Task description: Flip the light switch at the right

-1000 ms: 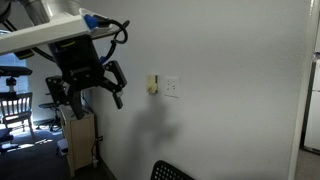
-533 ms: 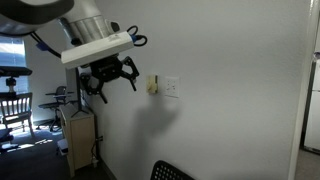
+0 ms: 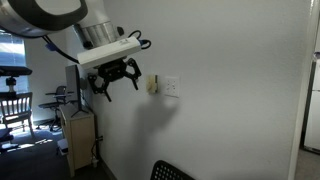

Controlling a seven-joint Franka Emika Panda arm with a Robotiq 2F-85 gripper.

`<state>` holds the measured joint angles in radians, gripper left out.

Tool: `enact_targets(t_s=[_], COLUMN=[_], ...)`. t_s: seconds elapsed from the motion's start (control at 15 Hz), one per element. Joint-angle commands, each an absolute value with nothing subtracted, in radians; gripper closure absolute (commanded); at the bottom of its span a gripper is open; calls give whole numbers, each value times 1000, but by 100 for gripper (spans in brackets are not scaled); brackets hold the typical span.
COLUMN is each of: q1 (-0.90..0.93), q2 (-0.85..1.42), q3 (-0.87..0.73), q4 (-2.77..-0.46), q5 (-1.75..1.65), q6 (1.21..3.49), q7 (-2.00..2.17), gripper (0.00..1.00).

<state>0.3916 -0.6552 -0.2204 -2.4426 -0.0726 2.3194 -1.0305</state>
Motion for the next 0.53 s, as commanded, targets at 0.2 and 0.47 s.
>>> enact_targets(t_s=[0.2, 0.47], q1=[362, 329], q2=[-503, -322], q3=[-186, -158], q4=[-2319, -2169], q5=[-67, -101], q6=[2264, 2275], q7=[-1211, -1376], gripper=[0, 0])
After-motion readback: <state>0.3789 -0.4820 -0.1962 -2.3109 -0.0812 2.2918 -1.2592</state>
